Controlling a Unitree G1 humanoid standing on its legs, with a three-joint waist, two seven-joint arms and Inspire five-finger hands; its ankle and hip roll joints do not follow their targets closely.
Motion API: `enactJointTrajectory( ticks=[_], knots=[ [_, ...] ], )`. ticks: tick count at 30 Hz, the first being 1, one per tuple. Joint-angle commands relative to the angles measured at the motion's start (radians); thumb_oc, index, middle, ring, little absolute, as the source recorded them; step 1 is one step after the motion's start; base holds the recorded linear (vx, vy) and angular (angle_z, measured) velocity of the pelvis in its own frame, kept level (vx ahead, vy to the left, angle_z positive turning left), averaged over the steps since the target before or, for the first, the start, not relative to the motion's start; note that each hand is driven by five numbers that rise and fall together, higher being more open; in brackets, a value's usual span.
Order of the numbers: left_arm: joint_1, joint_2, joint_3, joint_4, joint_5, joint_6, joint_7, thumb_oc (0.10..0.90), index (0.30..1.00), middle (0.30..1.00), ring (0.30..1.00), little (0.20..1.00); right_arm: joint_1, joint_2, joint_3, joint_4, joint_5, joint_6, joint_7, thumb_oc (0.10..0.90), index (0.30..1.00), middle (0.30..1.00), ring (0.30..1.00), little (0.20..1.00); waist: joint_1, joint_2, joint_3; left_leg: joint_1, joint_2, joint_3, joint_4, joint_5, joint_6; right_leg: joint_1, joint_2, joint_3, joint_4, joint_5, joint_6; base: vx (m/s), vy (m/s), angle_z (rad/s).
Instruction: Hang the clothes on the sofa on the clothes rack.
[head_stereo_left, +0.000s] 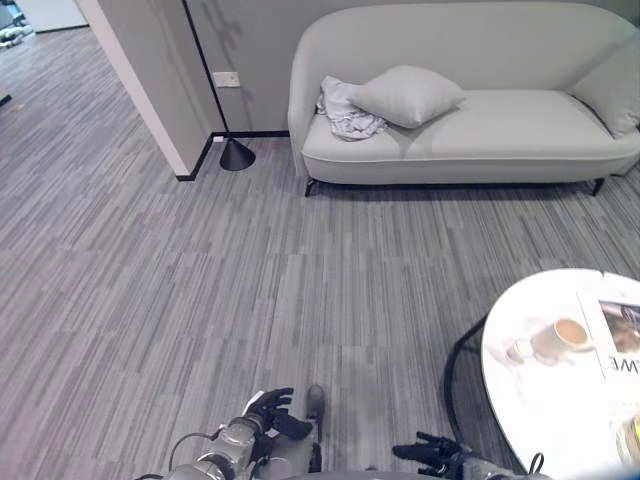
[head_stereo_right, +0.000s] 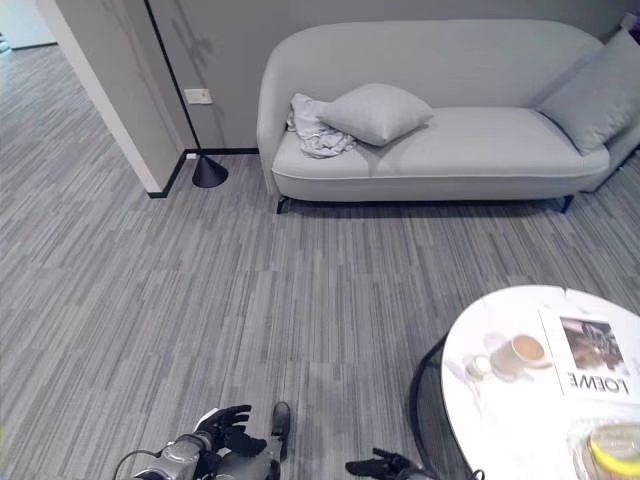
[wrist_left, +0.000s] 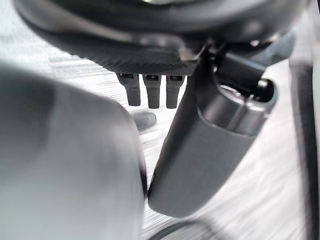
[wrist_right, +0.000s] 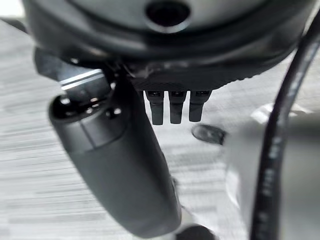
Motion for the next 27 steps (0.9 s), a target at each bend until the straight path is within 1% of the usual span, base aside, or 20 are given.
enactJointTrajectory(
  ticks=[1,2,4,7,8,9,10,12,13,14,15,18,20,21,22,23,24,25,26,27],
  knots=[
    [0.092,0.045,-0.012,0.129,0.016,0.030,0.001,0.800,0.900,0.900,0.900,0.900,0.051,-0.019,-0.047,0.021,-0.055,-0.006,0.016,0.800,0.900,0.900,0.900,0.900,0.046,-0.036,-0.018,-0.022,-0.010,0.029,0.000,0.007,0.045,0.049,-0.068,0.055,0.006,0.016,0.086,0.52,0.182,-0.34],
    [0.101,0.043,-0.017,0.138,0.030,0.031,-0.006,0.800,0.900,0.900,0.900,0.900,0.069,-0.022,-0.055,0.026,-0.068,-0.005,0.018,0.800,0.900,0.900,0.900,0.900,0.035,-0.042,-0.032,-0.006,-0.008,0.030,0.003,0.018,0.051,0.069,-0.071,0.052,0.006,0.008,0.090,0.42,0.166,-0.32],
    [0.099,0.053,-0.024,0.137,0.054,0.039,-0.005,0.800,0.900,0.900,0.900,0.900,0.074,-0.024,-0.072,0.035,-0.071,0.004,0.013,0.800,0.900,0.900,0.900,0.900,0.027,-0.061,-0.055,0.020,-0.018,0.024,0.005,0.003,0.058,0.069,-0.095,0.059,0.025,0.012,0.103,0.37,0.176,-0.22],
    [0.089,0.065,-0.070,0.125,0.143,0.039,0.001,0.800,0.900,0.900,0.900,0.900,0.086,-0.020,-0.071,0.049,-0.095,0.013,0.013,0.800,0.900,0.900,0.900,0.900,0.015,-0.093,-0.080,0.077,-0.047,0.034,0.011,-0.044,0.080,0.077,-0.151,0.054,0.056,0.068,0.145,0.29,0.194,0.09],
    [0.089,0.065,-0.070,0.125,0.143,0.039,0.001,0.800,0.900,0.900,0.900,0.900,0.086,-0.021,-0.071,0.049,-0.095,0.013,0.013,0.800,0.900,0.900,0.900,0.900,0.017,-0.091,-0.082,0.074,-0.045,0.035,0.010,-0.043,0.080,0.074,-0.149,0.056,0.055,0.071,0.144,0.33,0.255,0.09],
    [0.087,0.065,-0.110,0.106,0.176,0.033,-0.004,0.800,0.900,0.900,0.900,0.900,0.083,-0.016,-0.049,0.048,-0.129,0.010,0.015,0.800,0.900,0.900,0.900,0.900,0.021,-0.108,-0.093,0.103,-0.073,0.029,0.010,-0.075,0.099,0.067,-0.191,0.064,0.092,0.136,0.174,0.22,0.176,0.04],
    [0.087,0.065,-0.110,0.106,0.176,0.033,-0.004,0.800,0.900,0.900,0.900,0.900,0.084,-0.016,-0.049,0.048,-0.129,0.010,0.015,0.800,0.900,0.900,0.900,0.900,0.022,-0.107,-0.094,0.102,-0.072,0.029,0.011,-0.075,0.099,0.066,-0.191,0.065,0.092,0.136,0.174,0.36,0.316,0.08],
    [0.072,0.066,-0.158,0.091,0.210,0.034,-0.013,0.800,0.900,0.900,0.900,0.900,0.059,-0.004,0.003,0.028,-0.184,0.010,0.024,0.800,0.900,0.900,0.900,0.900,0.037,-0.125,-0.092,0.126,-0.112,0.015,0.026,-0.128,0.128,0.036,-0.252,0.073,0.208,0.246,0.211,0.22,0.243,0.03],
    [0.072,0.066,-0.158,0.091,0.210,0.034,-0.013,0.800,0.900,0.900,0.900,0.900,0.059,-0.004,0.003,0.028,-0.184,0.010,0.024,0.800,0.900,0.900,0.900,0.900,0.037,-0.125,-0.093,0.126,-0.112,0.015,0.026,-0.128,0.128,0.035,-0.252,0.074,0.208,0.246,0.211,0.20,0.289,0.03],
    [0.057,0.066,-0.187,0.083,0.229,0.035,-0.007,0.800,0.900,0.900,0.900,0.900,0.034,-0.002,0.027,-0.008,-0.192,0.007,0.019,0.800,0.900,0.900,0.900,0.900,0.032,-0.121,-0.078,0.139,-0.133,-0.003,0.063,-0.177,0.157,-0.014,-0.293,0.073,0.360,0.319,0.218,0.19,0.285,0.08],
    [0.056,0.065,-0.191,0.079,0.234,0.037,-0.004,0.800,0.900,0.900,0.900,0.900,0.027,0.000,0.036,-0.025,-0.193,0.003,0.019,0.800,0.900,0.900,0.900,0.900,0.029,-0.111,-0.077,0.143,-0.140,-0.014,0.081,-0.196,0.175,-0.030,-0.303,0.074,0.449,0.357,0.221,0.30,0.403,0.16],
    [0.063,0.072,-0.172,0.077,0.210,0.047,0.000,0.800,0.900,0.900,0.900,0.900,0.011,0.014,0.080,-0.079,-0.232,-0.003,0.011,0.800,0.900,0.900,0.900,0.900,0.002,-0.066,-0.042,0.224,-0.146,-0.065,0.104,-0.248,0.224,-0.121,-0.361,0.046,0.751,0.422,0.215,0.31,0.292,0.79],
    [0.070,0.081,-0.153,0.085,0.194,0.054,-0.008,0.800,0.900,0.900,0.900,0.900,0.017,0.022,0.097,-0.108,-0.249,-0.004,0.022,0.800,0.900,0.900,0.900,0.900,-0.016,-0.034,-0.032,0.283,-0.115,-0.089,0.083,-0.261,0.228,-0.198,-0.378,0.002,0.850,0.325,0.182,0.32,0.125,0.82],
    [0.073,0.085,-0.148,0.091,0.191,0.055,-0.007,0.800,0.900,0.900,0.900,0.900,0.020,0.019,0.102,-0.125,-0.247,-0.007,0.025,0.800,0.900,0.900,0.900,0.900,-0.038,-0.021,-0.026,0.321,-0.098,-0.103,0.067,-0.266,0.218,-0.248,-0.364,-0.015,0.846,0.241,0.155,0.31,0.005,0.63],
    [0.073,0.087,-0.148,0.097,0.190,0.054,-0.005,0.800,0.900,0.900,0.900,0.900,0.020,0.019,0.101,-0.138,-0.240,-0.009,0.024,0.800,0.900,0.900,0.900,0.900,-0.060,-0.013,-0.016,0.357,-0.088,-0.120,0.052,-0.271,0.208,-0.296,-0.328,-0.020,0.798,0.196,0.140,0.30,-0.073,0.64],
    [0.075,0.087,-0.151,0.101,0.192,0.052,-0.004,0.800,0.900,0.900,0.900,0.900,0.020,0.016,0.094,-0.144,-0.223,-0.011,0.021,0.800,0.900,0.900,0.900,0.900,-0.077,-0.010,-0.003,0.390,-0.079,-0.139,0.039,-0.277,0.196,-0.324,-0.303,-0.021,0.734,0.183,0.138,0.19,-0.072,0.50],
    [0.075,0.086,-0.150,0.101,0.192,0.052,-0.004,0.800,0.900,0.900,0.900,0.900,0.020,0.016,0.094,-0.144,-0.223,-0.011,0.021,0.800,0.900,0.900,0.900,0.900,-0.078,-0.010,-0.003,0.391,-0.079,-0.139,0.039,-0.277,0.196,-0.323,-0.303,-0.021,0.734,0.183,0.138,0.32,-0.207,0.66],
    [0.077,0.084,-0.151,0.111,0.197,0.044,0.000,0.800,0.900,0.900,0.900,0.900,0.020,0.012,0.073,-0.151,-0.175,-0.012,0.017,0.800,0.900,0.900,0.900,0.900,-0.111,-0.022,0.010,0.442,-0.068,-0.169,0.010,-0.298,0.161,-0.359,-0.267,-0.021,0.464,0.195,0.143,0.58,-0.340,0.42],
    [0.080,0.070,-0.153,0.131,0.207,0.035,0.006,0.800,0.900,0.900,0.900,0.900,0.024,0.014,0.039,-0.133,-0.113,-0.010,0.018,0.800,0.900,0.900,0.900,0.900,-0.156,-0.042,0.023,0.509,-0.060,-0.226,-0.008,-0.346,0.126,-0.408,-0.204,0.090,0.174,0.255,0.170,0.58,-0.340,0.42],
    [0.079,0.070,-0.153,0.131,0.207,0.034,0.006,0.800,0.900,0.900,0.900,0.900,0.024,0.014,0.039,-0.133,-0.112,-0.010,0.018,0.800,0.900,0.900,0.900,0.900,-0.156,-0.042,0.023,0.509,-0.060,-0.226,-0.008,-0.345,0.126,-0.404,-0.203,0.089,0.166,0.260,0.170,0.54,-0.222,0.48]
  ],
)
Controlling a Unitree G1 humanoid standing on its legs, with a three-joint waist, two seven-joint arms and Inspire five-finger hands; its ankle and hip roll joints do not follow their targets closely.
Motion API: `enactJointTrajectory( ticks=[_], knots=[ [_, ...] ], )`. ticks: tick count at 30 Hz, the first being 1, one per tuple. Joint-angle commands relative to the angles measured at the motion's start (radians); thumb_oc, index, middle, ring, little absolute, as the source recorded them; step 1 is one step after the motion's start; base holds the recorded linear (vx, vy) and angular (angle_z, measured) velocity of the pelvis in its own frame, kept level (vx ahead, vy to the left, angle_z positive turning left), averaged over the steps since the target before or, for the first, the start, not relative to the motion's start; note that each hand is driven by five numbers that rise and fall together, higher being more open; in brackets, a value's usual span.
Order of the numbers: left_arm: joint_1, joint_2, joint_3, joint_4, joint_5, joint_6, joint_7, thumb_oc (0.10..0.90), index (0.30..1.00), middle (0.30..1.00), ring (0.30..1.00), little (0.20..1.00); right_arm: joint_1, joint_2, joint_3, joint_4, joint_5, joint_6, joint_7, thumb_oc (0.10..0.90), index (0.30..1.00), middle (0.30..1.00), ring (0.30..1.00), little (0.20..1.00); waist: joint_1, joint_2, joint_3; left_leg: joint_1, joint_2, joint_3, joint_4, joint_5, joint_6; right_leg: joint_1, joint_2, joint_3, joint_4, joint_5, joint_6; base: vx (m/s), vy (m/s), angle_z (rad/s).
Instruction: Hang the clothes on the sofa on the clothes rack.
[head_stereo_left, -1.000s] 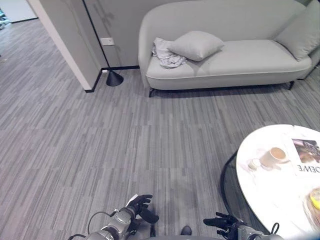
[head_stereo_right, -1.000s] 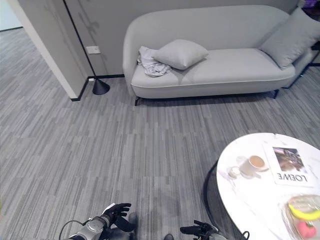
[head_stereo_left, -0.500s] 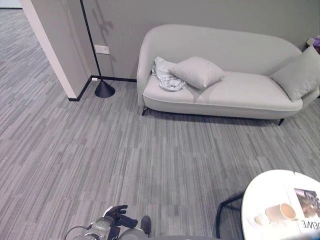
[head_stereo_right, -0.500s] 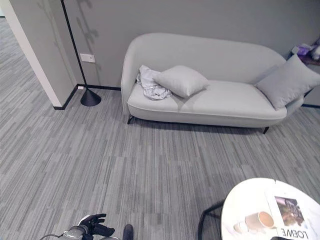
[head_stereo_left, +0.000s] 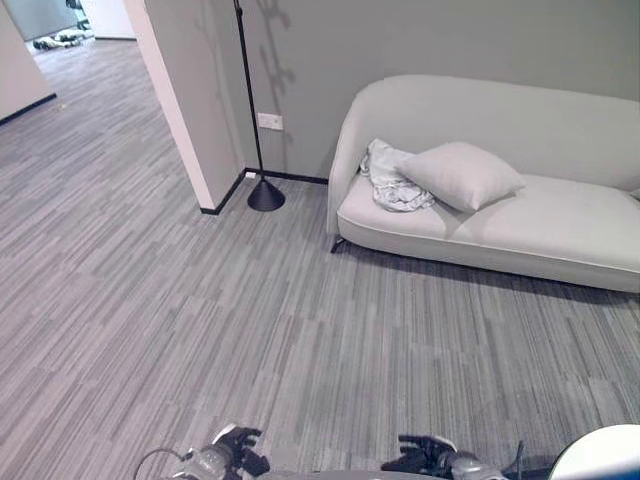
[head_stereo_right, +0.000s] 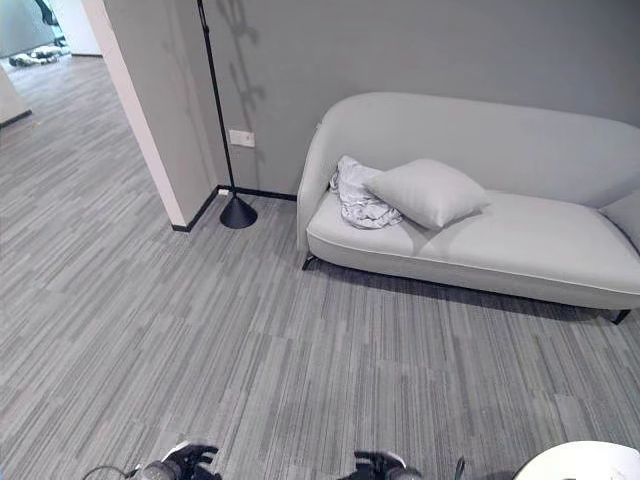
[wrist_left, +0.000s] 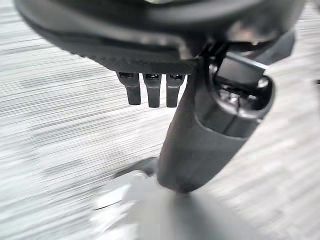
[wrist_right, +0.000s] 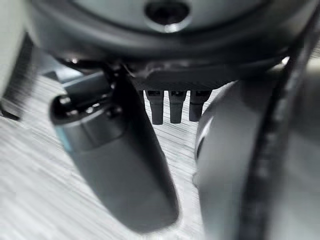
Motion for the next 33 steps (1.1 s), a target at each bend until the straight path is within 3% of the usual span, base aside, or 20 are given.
enactJointTrajectory(
  ticks=[1,3,6,9,11,12,13,15,17,18,19,21,22,25,26,28,30,33],
  knots=[
    [-0.008,-0.050,-0.006,0.054,0.011,-0.039,-0.010,0.800,0.900,0.900,0.900,0.900,0.021,0.057,-0.050,0.075,0.143,0.026,0.025,0.800,0.900,0.900,0.900,0.900,-0.065,-0.035,0.050,0.156,0.045,-0.044,-0.071,-0.089,-0.093,-0.086,0.050,0.192,-0.338,0.301,0.050,0.26,-0.065,0.56],
    [-0.003,-0.053,0.005,0.066,0.001,-0.039,-0.008,0.800,0.900,0.900,0.900,0.900,0.036,0.060,-0.101,0.113,0.217,0.035,0.034,0.800,0.900,0.900,0.900,0.900,-0.091,-0.037,0.047,0.182,0.057,-0.077,-0.071,-0.107,-0.102,-0.131,0.054,0.261,-0.375,0.356,0.072,0.41,-0.129,0.50],
    [0.004,-0.061,-0.007,0.066,0.011,-0.047,-0.011,0.800,0.900,0.900,0.900,0.900,0.047,0.037,-0.160,0.159,0.248,0.034,0.018,0.800,0.900,0.900,0.900,0.900,-0.097,-0.034,0.022,0.203,0.097,-0.096,-0.071,-0.115,-0.120,-0.088,0.052,0.239,-0.357,0.358,0.055,0.40,-0.174,0.71],
    [0.023,-0.067,-0.014,0.067,0.023,-0.043,-0.010,0.800,0.900,0.900,0.900,0.900,0.050,0.011,-0.170,0.216,0.207,0.038,0.000,0.800,0.900,0.900,0.900,0.900,-0.092,-0.006,-0.006,0.201,0.177,-0.094,-0.053,-0.014,-0.156,-0.057,0.094,0.203,-0.348,0.335,0.033,0.38,-0.209,0.58],
    [0.028,-0.071,-0.020,0.066,0.031,-0.041,0.001,0.800,0.900,0.900,0.900,0.900,0.043,0.007,-0.141,0.204,0.180,0.031,0.002,0.800,0.900,0.900,0.900,0.900,-0.091,0.006,-0.019,0.168,0.211,-0.097,0.021,0.086,-0.188,-0.023,0.114,0.176,-0.371,0.326,0.018,0.30,-0.160,0.44],
    [0.028,-0.071,-0.019,0.066,0.032,-0.041,0.001,0.800,0.900,0.900,0.900,0.900,0.043,0.007,-0.141,0.204,0.180,0.031,0.002,0.800,0.900,0.900,0.900,0.900,-0.093,0.006,-0.019,0.166,0.212,-0.099,0.021,0.086,-0.188,-0.022,0.114,0.174,-0.373,0.326,0.017,0.33,-0.198,0.18],
    [0.022,-0.066,-0.027,0.050,0.036,-0.036,0.007,0.800,0.900,0.900,0.900,0.900,0.034,0.007,-0.110,0.179,0.154,0.023,-0.004,0.800,0.900,0.900,0.900,0.900,-0.083,-0.002,-0.016,0.131,0.228,-0.094,0.115,0.127,-0.215,0.028,0.121,0.151,-0.396,0.301,0.001,0.30,-0.196,-0.02],
    [0.010,-0.067,-0.032,0.034,0.035,-0.030,0.010,0.800,0.900,0.900,0.900,0.900,0.019,0.006,-0.073,0.164,0.116,0.015,-0.007,0.800,0.900,0.900,0.900,0.900,-0.069,-0.011,-0.011,0.085,0.248,-0.081,0.238,0.181,-0.231,0.085,0.138,0.128,-0.415,0.258,-0.026,0.34,-0.242,-0.20],
    [-0.007,-0.071,-0.053,0.010,0.047,-0.024,0.018,0.800,0.900,0.900,0.900,0.900,-0.003,0.001,-0.037,0.159,0.071,0.013,-0.011,0.800,0.900,0.900,0.900,0.900,-0.056,-0.026,0.005,0.013,0.297,-0.024,0.384,0.236,-0.206,0.139,0.148,0.124,-0.415,0.211,-0.060,0.25,-0.199,-0.06],
    [-0.007,-0.071,-0.053,0.009,0.047,-0.024,0.018,0.800,0.900,0.900,0.900,0.900,-0.003,0.001,-0.038,0.159,0.071,0.013,-0.011,0.800,0.900,0.900,0.900,0.900,-0.059,-0.030,0.003,0.010,0.293,-0.027,0.382,0.240,-0.206,0.137,0.144,0.122,-0.415,0.212,-0.060,0.21,-0.224,0.24],
    [-0.024,-0.068,-0.081,-0.021,0.066,-0.025,0.023,0.800,0.900,0.900,0.900,0.900,-0.031,0.000,-0.020,0.153,0.057,0.016,-0.019,0.800,0.900,0.900,0.900,0.900,-0.045,-0.052,0.021,-0.050,0.355,0.075,0.462,0.243,-0.172,0.169,0.137,0.121,-0.415,0.183,-0.077,0.17,-0.196,0.28],
    [-0.041,-0.063,-0.083,-0.037,0.053,-0.031,0.026,0.800,0.900,0.900,0.900,0.900,-0.052,-0.003,-0.016,0.145,0.066,0.016,-0.023,0.800,0.900,0.900,0.900,0.900,-0.028,-0.061,0.035,-0.101,0.375,0.159,0.476,0.195,-0.164,0.203,0.135,0.117,-0.415,0.159,-0.083,0.24,-0.172,0.27],
    [-0.040,-0.060,-0.062,-0.037,0.018,-0.035,0.020,0.800,0.900,0.900,0.900,0.900,-0.053,-0.008,-0.015,0.132,0.071,0.013,-0.023,0.800,0.900,0.900,0.900,0.900,-0.016,-0.067,0.038,-0.131,0.333,0.181,0.453,0.141,-0.161,0.216,0.128,0.112,-0.415,0.152,-0.082,0.21,-0.046,0.20],
    [-0.029,-0.056,-0.009,-0.019,-0.059,-0.044,0.014,0.800,0.900,0.900,0.900,0.900,-0.043,-0.002,-0.004,0.125,0.070,0.008,-0.015,0.800,0.900,0.900,0.900,0.900,0.014,-0.075,0.034,-0.209,0.187,0.193,0.296,0.051,-0.150,0.250,0.117,0.098,-0.415,0.122,-0.069,0.21,0.024,0.13],
    [-0.023,-0.059,0.002,-0.007,-0.067,-0.045,0.016,0.800,0.900,0.900,0.900,0.900,-0.036,0.008,0.001,0.133,0.065,0.005,-0.015,0.800,0.900,0.900,0.900,0.900,0.029,-0.064,0.031,-0.253,0.125,0.209,0.190,0.090,-0.146,0.269,0.136,0.094,-0.415,0.109,-0.065,0.24,0.037,0.18],
    [-0.011,-0.060,0.022,0.004,-0.083,-0.045,0.011,0.800,0.900,0.900,0.900,0.900,-0.028,0.019,0.004,0.147,0.057,0.003,-0.019,0.800,0.900,0.900,0.900,0.900,0.055,-0.043,0.021,-0.291,0.052,0.210,0.048,0.170,-0.139,0.295,0.169,0.103,-0.415,0.087,-0.062,0.27,0.041,0.28],
    [0.003,-0.062,0.046,0.015,-0.105,-0.043,0.007,0.800,0.900,0.900,0.900,0.900,-0.020,0.032,-0.001,0.154,0.056,0.000,-0.025,0.800,0.900,0.900,0.900,0.900,0.080,-0.025,0.015,-0.363,0.020,0.227,-0.040,0.239,-0.152,0.330,0.208,0.127,-0.415,0.056,-0.076,0.32,0.034,0.08],
    [0.034,-0.058,0.110,0.032,-0.167,-0.037,0.002,0.800,0.900,0.900,0.900,0.900,-0.010,0.042,0.000,0.151,0.040,-0.001,-0.039,0.800,0.900,0.900,0.900,0.900,0.117,-0.021,0.012,-0.417,-0.005,0.233,-0.055,0.287,-0.162,0.374,0.236,0.172,-0.415,0.026,-0.094,0.32,0.031,-0.50]
  ],
)
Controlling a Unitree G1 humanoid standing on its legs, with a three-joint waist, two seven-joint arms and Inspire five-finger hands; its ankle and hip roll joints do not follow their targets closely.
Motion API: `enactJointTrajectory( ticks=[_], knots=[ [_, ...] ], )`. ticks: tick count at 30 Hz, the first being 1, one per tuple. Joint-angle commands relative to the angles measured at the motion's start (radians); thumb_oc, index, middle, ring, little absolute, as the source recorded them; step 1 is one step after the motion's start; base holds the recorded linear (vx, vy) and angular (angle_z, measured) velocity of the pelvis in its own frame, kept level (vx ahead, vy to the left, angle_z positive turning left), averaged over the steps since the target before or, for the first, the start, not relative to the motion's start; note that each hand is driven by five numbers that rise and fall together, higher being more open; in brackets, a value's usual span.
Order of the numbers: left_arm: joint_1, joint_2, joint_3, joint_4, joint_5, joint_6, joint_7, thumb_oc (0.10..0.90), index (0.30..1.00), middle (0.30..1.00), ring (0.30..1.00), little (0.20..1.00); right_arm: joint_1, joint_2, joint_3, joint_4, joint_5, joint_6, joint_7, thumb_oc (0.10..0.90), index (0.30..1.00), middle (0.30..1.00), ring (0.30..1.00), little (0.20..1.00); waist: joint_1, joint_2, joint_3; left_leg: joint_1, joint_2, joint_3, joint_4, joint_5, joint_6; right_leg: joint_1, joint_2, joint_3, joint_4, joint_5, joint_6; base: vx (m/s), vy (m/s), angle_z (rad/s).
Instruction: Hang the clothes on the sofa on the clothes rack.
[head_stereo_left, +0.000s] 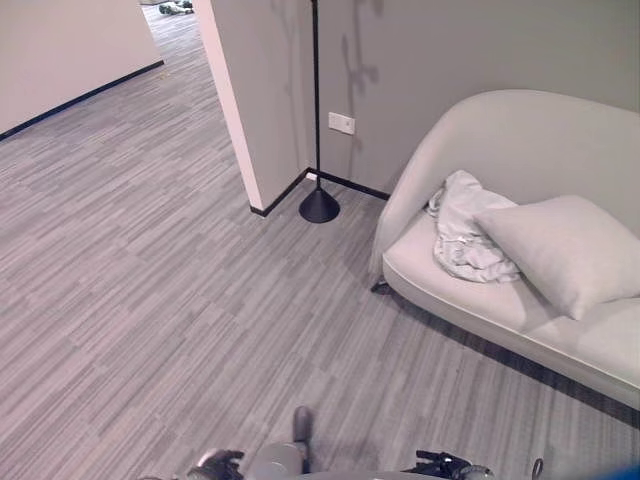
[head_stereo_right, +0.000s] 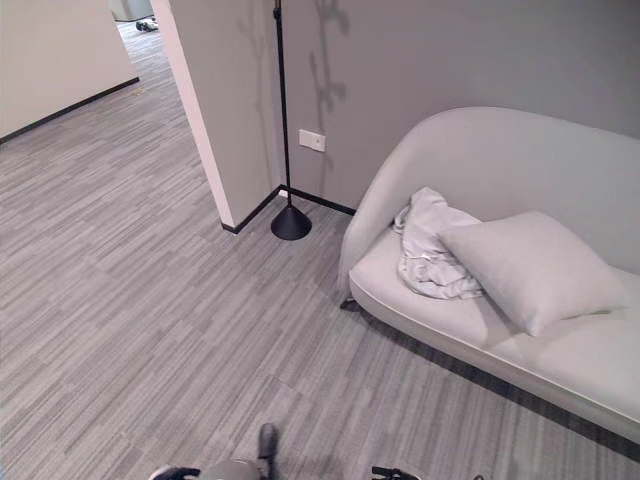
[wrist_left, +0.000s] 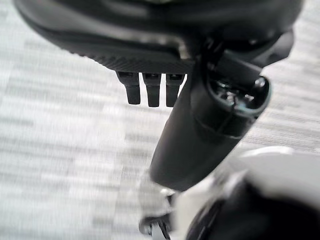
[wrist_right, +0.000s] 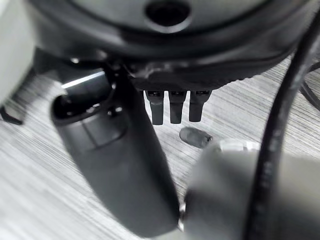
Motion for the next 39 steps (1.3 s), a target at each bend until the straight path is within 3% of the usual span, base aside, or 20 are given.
enactJointTrajectory(
  ticks=[1,5,6,9,11,13,16,18,21,22,24,25,27,28,29,30,34,35,37,39],
  knots=[
    [-0.022,-0.023,0.070,0.022,-0.099,-0.031,-0.012,0.800,0.900,0.900,0.900,0.900,-0.012,0.017,-0.009,-0.008,-0.026,-0.024,-0.018,0.800,0.900,0.900,0.900,0.900,0.044,-0.015,0.000,-0.179,-0.083,-0.005,0.025,0.131,0.066,0.070,0.097,0.064,0.011,-0.028,0.009,0.32,0.040,-0.37],
    [0.010,-0.014,0.121,0.044,-0.114,-0.028,-0.007,0.800,0.900,0.900,0.900,0.900,-0.008,0.025,-0.028,-0.031,-0.011,-0.028,-0.027,0.800,0.900,0.900,0.900,0.900,0.053,-0.038,-0.019,-0.133,-0.084,-0.047,0.030,0.132,0.091,0.112,0.087,0.104,0.011,-0.046,0.012,0.33,0.084,-0.37],
    [0.021,-0.006,0.137,0.053,-0.126,-0.025,-0.010,0.800,0.900,0.900,0.900,0.900,-0.001,0.025,-0.056,-0.045,0.020,-0.034,-0.026,0.800,0.900,0.900,0.900,0.900,0.044,-0.065,-0.041,-0.093,-0.090,-0.067,0.033,0.117,0.107,0.143,0.065,0.119,0.011,-0.050,0.021,0.41,0.150,-0.26],
    [0.017,0.009,0.118,0.044,-0.090,-0.027,-0.006,0.800,0.900,0.900,0.900,0.900,0.005,0.033,-0.072,-0.065,0.055,-0.037,-0.013,0.800,0.900,0.900,0.900,0.900,0.031,-0.097,-0.065,-0.052,-0.090,-0.052,0.033,0.077,0.128,0.120,0.024,0.122,0.110,-0.041,0.047,0.37,0.173,-0.27],
    [-0.004,0.024,0.071,0.025,-0.037,-0.034,0.004,0.800,0.900,0.900,0.900,0.900,-0.003,0.037,-0.067,-0.076,0.065,-0.039,-0.007,0.800,0.900,0.900,0.900,0.900,0.022,-0.117,-0.064,-0.011,-0.099,-0.041,0.018,0.049,0.143,0.067,-0.005,0.114,0.236,0.014,0.087,0.25,0.171,-0.24],
    [-0.025,0.037,0.037,-0.008,-0.019,-0.039,0.014,0.800,0.900,0.900,0.900,0.900,-0.009,0.033,-0.058,-0.076,0.052,-0.038,-0.014,0.800,0.900,0.900,0.900,0.900,0.008,-0.117,-0.047,0.028,-0.106,-0.051,0.008,0.021,0.164,-0.010,-0.024,0.096,0.438,0.098,0.123,0.17,0.202,-0.14],
    [-0.064,0.046,0.008,-0.062,-0.038,-0.049,0.033,0.800,0.900,0.900,0.900,0.900,-0.019,0.043,-0.049,-0.101,0.048,-0.038,-0.020,0.800,0.900,0.900,0.900,0.900,-0.031,-0.077,0.009,0.109,-0.069,-0.051,-0.004,-0.029,0.191,-0.142,-0.074,0.004,0.756,0.226,0.154,0.13,0.215,0.05],
    [-0.087,0.052,-0.016,-0.061,-0.022,-0.039,0.033,0.800,0.900,0.900,0.900,0.900,-0.021,0.061,-0.037,-0.123,0.050,-0.039,-0.025,0.800,0.900,0.900,0.900,0.900,-0.049,-0.052,0.029,0.142,-0.032,-0.047,-0.004,-0.058,0.198,-0.213,-0.149,-0.099,0.887,0.203,0.152,0.20,0.119,0.29],
    [-0.090,0.048,-0.023,-0.049,0.004,-0.038,0.035,0.800,0.900,0.900,0.900,0.900,-0.002,0.067,-0.044,-0.135,0.041,-0.041,-0.036,0.800,0.900,0.900,0.900,0.900,-0.062,-0.070,0.033,0.185,-0.035,-0.036,-0.004,-0.106,0.185,-0.243,-0.242,-0.164,0.813,0.161,0.174,0.27,-0.031,0.01],
    [-0.095,0.047,-0.024,-0.050,0.000,-0.041,0.035,0.800,0.900,0.900,0.900,0.900,0.000,0.063,-0.052,-0.137,0.044,-0.040,-0.042,0.800,0.900,0.900,0.900,0.900,-0.063,-0.069,0.038,0.188,-0.023,-0.032,-0.004,-0.101,0.174,-0.234,-0.243,-0.191,0.706,0.157,0.150,0.22,-0.192,-0.03],
    [-0.096,0.041,-0.026,-0.047,0.006,-0.045,0.035,0.800,0.900,0.900,0.900,0.900,0.001,0.049,-0.079,-0.133,0.052,-0.042,-0.055,0.800,0.900,0.900,0.900,0.900,-0.070,-0.077,0.048,0.201,-0.009,-0.047,-0.004,-0.115,0.142,-0.222,-0.256,-0.175,0.470,0.162,0.146,0.15,-0.230,0.04],
    [-0.097,0.041,-0.026,-0.047,0.006,-0.045,0.035,0.800,0.900,0.900,0.900,0.900,0.001,0.049,-0.079,-0.133,0.052,-0.042,-0.055,0.800,0.900,0.900,0.900,0.900,-0.071,-0.075,0.046,0.198,-0.007,-0.048,-0.004,-0.113,0.141,-0.219,-0.252,-0.179,0.462,0.167,0.144,0.15,-0.227,0.02],
    [-0.078,0.030,-0.015,-0.007,0.033,-0.043,0.037,0.800,0.900,0.900,0.900,0.900,0.011,0.043,-0.104,-0.128,0.060,-0.038,-0.059,0.800,0.900,0.900,0.900,0.900,-0.077,-0.094,0.047,0.220,0.010,-0.062,-0.004,-0.146,0.104,-0.223,-0.309,-0.114,0.208,0.254,0.178,0.21,-0.342,0.01],
    [-0.067,0.027,-0.004,0.006,0.036,-0.041,0.034,0.800,0.900,0.900,0.900,0.900,0.016,0.042,-0.115,-0.122,0.062,-0.036,-0.056,0.800,0.900,0.900,0.900,0.900,-0.077,-0.096,0.045,0.228,0.020,-0.065,-0.004,-0.152,0.095,-0.223,-0.332,-0.096,0.176,0.300,0.192,0.16,-0.255,0.10],
    [-0.067,0.027,-0.004,0.006,0.037,-0.042,0.034,0.800,0.900,0.900,0.900,0.900,0.016,0.042,-0.114,-0.122,0.062,-0.036,-0.056,0.800,0.900,0.900,0.900,0.900,-0.076,-0.096,0.045,0.229,0.020,-0.063,-0.004,-0.153,0.096,-0.221,-0.331,-0.095,0.173,0.302,0.193,0.24,-0.354,0.13],
    [-0.054,0.029,0.018,0.026,0.036,-0.038,0.031,0.800,0.900,0.900,0.900,0.900,0.032,0.043,-0.141,-0.098,0.063,-0.031,-0.050,0.800,0.900,0.900,0.900,0.900,-0.079,-0.101,0.035,0.241,0.048,-0.087,-0.004,-0.161,0.070,-0.228,-0.398,-0.051,0.135,0.400,0.220,0.23,-0.329,0.11],
    [-0.041,0.041,0.027,0.034,0.042,-0.039,0.030,0.800,0.900,0.900,0.900,0.900,0.054,0.050,-0.161,-0.054,0.066,-0.021,-0.032,0.800,0.900,0.900,0.900,0.900,-0.077,-0.112,0.014,0.247,0.097,-0.103,-0.004,-0.164,0.036,-0.205,-0.444,0.017,0.129,0.514,0.243,0.22,-0.399,0.13],
    [-0.040,0.058,0.028,0.035,0.042,-0.040,0.035,0.800,0.900,0.900,0.900,0.900,0.064,0.057,-0.159,-0.048,0.070,-0.020,-0.024,0.800,0.900,0.900,0.900,0.900,-0.076,-0.130,-0.008,0.244,0.143,-0.113,-0.004,-0.157,0.004,-0.194,-0.421,0.090,0.155,0.486,0.243,0.27,-0.574,0.13],
    [-0.040,0.065,0.031,0.033,0.043,-0.042,0.039,0.800,0.900,0.900,0.900,0.900,0.061,0.056,-0.154,-0.052,0.065,-0.021,-0.023,0.800,0.900,0.900,0.900,0.900,-0.071,-0.136,-0.012,0.248,0.164,-0.107,-0.004,-0.152,-0.011,-0.196,-0.402,0.088,0.166,0.451,0.243,0.18,-0.400,0.11],
    [-0.049,0.080,0.035,0.028,0.043,-0.046,0.047,0.800,0.900,0.900,0.900,0.900,0.044,0.062,-0.125,-0.072,0.037,-0.028,-0.030,0.800,0.900,0.900,0.900,0.900,-0.055,-0.140,-0.019,0.248,0.232,-0.110,-0.004,-0.137,-0.048,-0.183,-0.349,0.031,0.167,0.283,0.243,0.18,-0.475,-0.11]
  ],
)
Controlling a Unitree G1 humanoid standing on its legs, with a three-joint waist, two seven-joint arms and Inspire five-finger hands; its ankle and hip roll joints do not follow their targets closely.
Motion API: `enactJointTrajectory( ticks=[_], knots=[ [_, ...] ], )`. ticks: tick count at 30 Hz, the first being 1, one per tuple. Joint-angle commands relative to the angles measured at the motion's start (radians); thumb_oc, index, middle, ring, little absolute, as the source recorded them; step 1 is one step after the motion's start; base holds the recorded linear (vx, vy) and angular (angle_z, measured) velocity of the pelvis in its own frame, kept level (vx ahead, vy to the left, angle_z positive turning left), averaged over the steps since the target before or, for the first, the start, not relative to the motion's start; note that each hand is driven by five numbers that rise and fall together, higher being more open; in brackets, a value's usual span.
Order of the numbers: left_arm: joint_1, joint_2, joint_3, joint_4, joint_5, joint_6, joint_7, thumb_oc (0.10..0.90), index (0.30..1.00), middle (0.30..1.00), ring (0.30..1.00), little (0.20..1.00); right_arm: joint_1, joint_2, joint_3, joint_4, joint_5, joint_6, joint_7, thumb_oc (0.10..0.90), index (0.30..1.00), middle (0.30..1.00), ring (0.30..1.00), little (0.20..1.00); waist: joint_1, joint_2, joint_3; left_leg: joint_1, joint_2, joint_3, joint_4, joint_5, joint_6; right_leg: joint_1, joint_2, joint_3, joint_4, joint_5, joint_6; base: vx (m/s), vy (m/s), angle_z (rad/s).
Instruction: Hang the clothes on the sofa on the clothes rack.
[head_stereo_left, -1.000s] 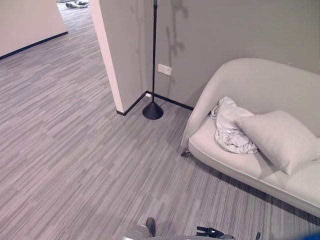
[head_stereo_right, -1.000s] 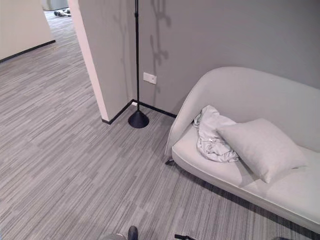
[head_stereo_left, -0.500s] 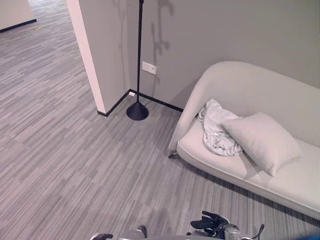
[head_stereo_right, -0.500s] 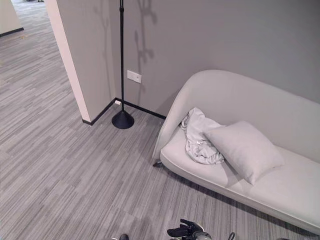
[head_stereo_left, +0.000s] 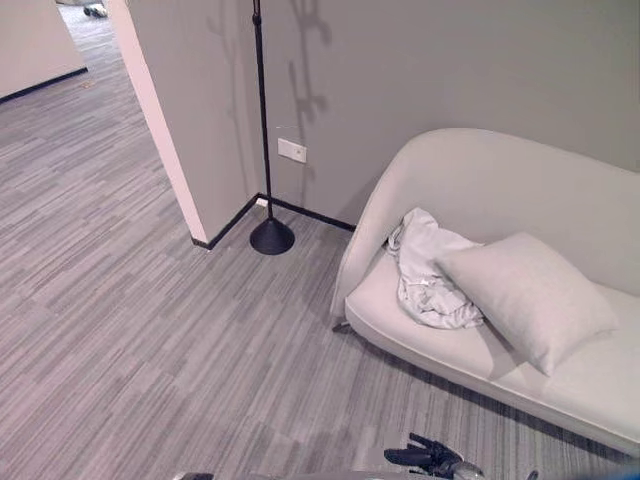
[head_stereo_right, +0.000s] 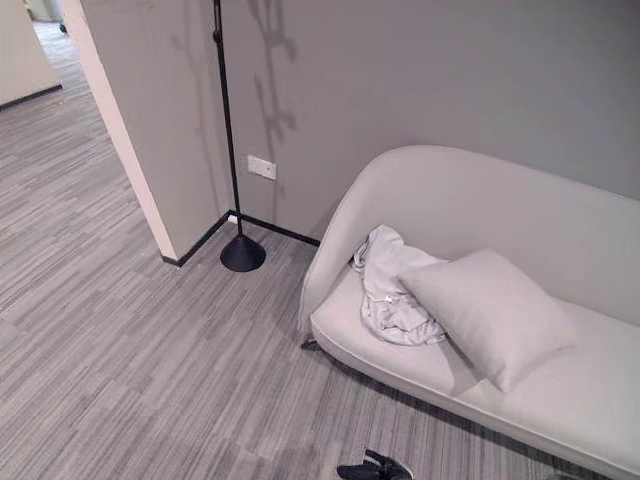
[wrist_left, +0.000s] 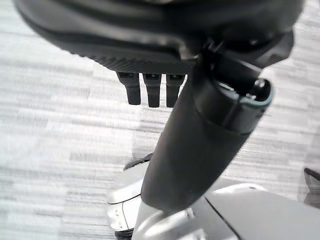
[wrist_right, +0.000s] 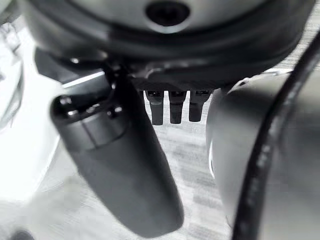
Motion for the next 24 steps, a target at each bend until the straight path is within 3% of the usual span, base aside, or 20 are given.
enactJointTrajectory(
  ticks=[1,3,5,7,9,11,12,14,15,17,18,19,21,24],
  knots=[
    [-0.099,-0.036,0.010,0.016,0.010,-0.043,0.006,0.800,0.900,0.900,0.900,0.900,0.004,0.010,0.044,-0.039,-0.018,0.004,-0.003,0.800,0.900,0.900,0.900,0.900,0.003,0.011,0.027,-0.048,0.233,-0.127,-0.042,0.055,-0.083,-0.034,0.050,0.027,-0.015,-0.001,-0.002,0.18,-0.461,-0.21],
    [-0.115,-0.041,0.010,-0.023,-0.034,-0.060,0.042,0.800,0.900,0.900,0.900,0.900,-0.015,-0.001,0.076,-0.096,-0.047,-0.015,-0.040,0.800,0.900,0.900,0.900,0.900,0.003,0.034,0.030,-0.084,0.302,-0.150,-0.042,0.143,-0.104,-0.039,0.123,0.002,0.007,-0.078,-0.045,0.15,-0.426,-0.09],
    [-0.113,-0.060,-0.023,-0.078,-0.032,-0.075,0.071,0.800,0.900,0.900,0.900,0.900,-0.042,-0.031,0.119,-0.181,-0.097,-0.035,-0.090,0.800,0.900,0.900,0.900,0.900,0.003,0.063,0.036,-0.092,0.355,-0.162,-0.039,0.269,-0.107,-0.018,0.194,-0.015,-0.005,-0.111,-0.078,0.14,-0.394,-0.04],
    [-0.113,-0.068,-0.056,-0.139,-0.020,-0.068,0.084,0.800,0.900,0.900,0.900,0.900,-0.052,-0.068,0.155,-0.314,-0.191,-0.038,-0.155,0.800,0.900,0.900,0.900,0.900,0.003,0.078,0.055,-0.152,0.382,-0.158,0.040,0.357,-0.088,0.000,0.230,-0.023,-0.018,-0.142,-0.105,0.10,-0.328,0.02],
    [-0.112,-0.071,-0.078,-0.196,0.000,-0.069,0.109,0.800,0.900,0.900,0.900,0.900,-0.056,-0.124,0.177,-0.465,-0.307,-0.034,-0.213,0.800,0.900,0.900,0.900,0.900,-0.004,0.081,0.076,-0.207,0.377,-0.104,0.114,0.368,-0.063,0.019,0.236,-0.049,-0.028,-0.153,-0.123,0.05,-0.283,0.20],
    [-0.102,-0.075,-0.069,-0.222,-0.002,-0.085,0.123,0.800,0.900,0.900,0.900,0.900,-0.072,-0.196,0.191,-0.577,-0.422,-0.027,-0.251,0.800,0.900,0.900,0.900,0.900,0.019,0.073,0.094,-0.248,0.222,-0.166,0.148,0.201,-0.025,0.043,0.220,-0.068,-0.053,-0.159,-0.133,0.09,-0.240,0.34],
    [-0.084,-0.078,-0.037,-0.239,-0.036,-0.097,0.111,0.800,0.900,0.900,0.900,0.900,-0.089,-0.256,0.184,-0.670,-0.523,-0.017,-0.269,0.800,0.900,0.900,0.900,0.900,0.039,0.079,0.090,-0.286,0.091,-0.145,0.113,0.131,0.009,0.074,0.221,-0.102,-0.082,-0.164,-0.135,0.12,-0.131,0.33],
    [-0.084,-0.078,-0.037,-0.240,-0.036,-0.096,0.111,0.800,0.900,0.900,0.900,0.900,-0.088,-0.256,0.184,-0.671,-0.524,-0.016,-0.268,0.800,0.900,0.900,0.900,0.900,0.038,0.078,0.087,-0.291,0.088,-0.146,0.111,0.135,0.011,0.071,0.219,-0.104,-0.085,-0.161,-0.134,0.12,-0.040,0.49],
    [-0.070,-0.094,0.015,-0.207,-0.074,-0.088,0.101,0.800,0.900,0.900,0.900,0.900,-0.143,-0.311,0.179,-0.686,-0.644,0.015,-0.328,0.800,0.900,0.900,0.900,0.900,0.084,0.101,0.068,-0.391,-0.019,-0.040,0.030,0.208,0.024,0.122,0.265,-0.135,-0.148,-0.181,-0.135,0.14,-0.019,0.51],
    [-0.070,-0.100,0.029,-0.188,-0.086,-0.084,0.098,0.800,0.900,0.900,0.900,0.900,-0.174,-0.327,0.187,-0.702,-0.669,0.019,-0.329,0.800,0.900,0.900,0.900,0.900,0.108,0.107,0.066,-0.425,-0.026,-0.024,0.008,0.243,0.014,0.133,0.279,-0.129,-0.162,-0.181,-0.135,0.19,0.019,0.50],
    [-0.060,-0.101,0.056,-0.157,-0.090,-0.080,0.099,0.800,0.900,0.900,0.900,0.900,-0.200,-0.325,0.198,-0.709,-0.678,0.009,-0.318,0.800,0.900,0.900,0.900,0.900,0.126,0.103,0.052,-0.389,-0.017,-0.030,-0.024,0.217,0.026,0.143,0.281,-0.123,-0.154,-0.190,-0.124,0.27,0.070,0.24],
    [-0.059,-0.106,0.058,-0.131,-0.088,-0.076,0.099,0.800,0.900,0.900,0.900,0.900,-0.205,-0.316,0.199,-0.705,-0.674,0.002,-0.335,0.800,0.900,0.900,0.900,0.900,0.130,0.103,0.049,-0.397,-0.027,-0.050,-0.015,0.226,0.042,0.157,0.280,-0.128,-0.151,-0.196,-0.123,0.32,0.105,-0.32],
    [-0.059,-0.103,0.067,-0.087,-0.063,-0.065,0.109,0.800,0.900,0.900,0.900,0.900,-0.211,-0.287,0.223,-0.717,-0.689,0.000,-0.321,0.800,0.900,0.900,0.900,0.900,0.123,0.072,0.050,-0.385,-0.058,-0.090,0.014,0.209,0.064,0.172,0.239,-0.143,-0.115,-0.179,-0.109,0.30,0.121,-0.25],
    [-0.044,-0.084,0.076,-0.079,-0.023,-0.058,0.110,0.800,0.900,0.900,0.900,0.900,-0.198,-0.260,0.245,-0.726,-0.730,0.002,-0.322,0.800,0.900,0.900,0.900,0.900,0.122,0.043,0.040,-0.318,-0.074,-0.071,-0.012,0.185,0.092,0.171,0.187,-0.144,-0.040,-0.105,-0.088,0.30,0.162,0.21]
  ],
)
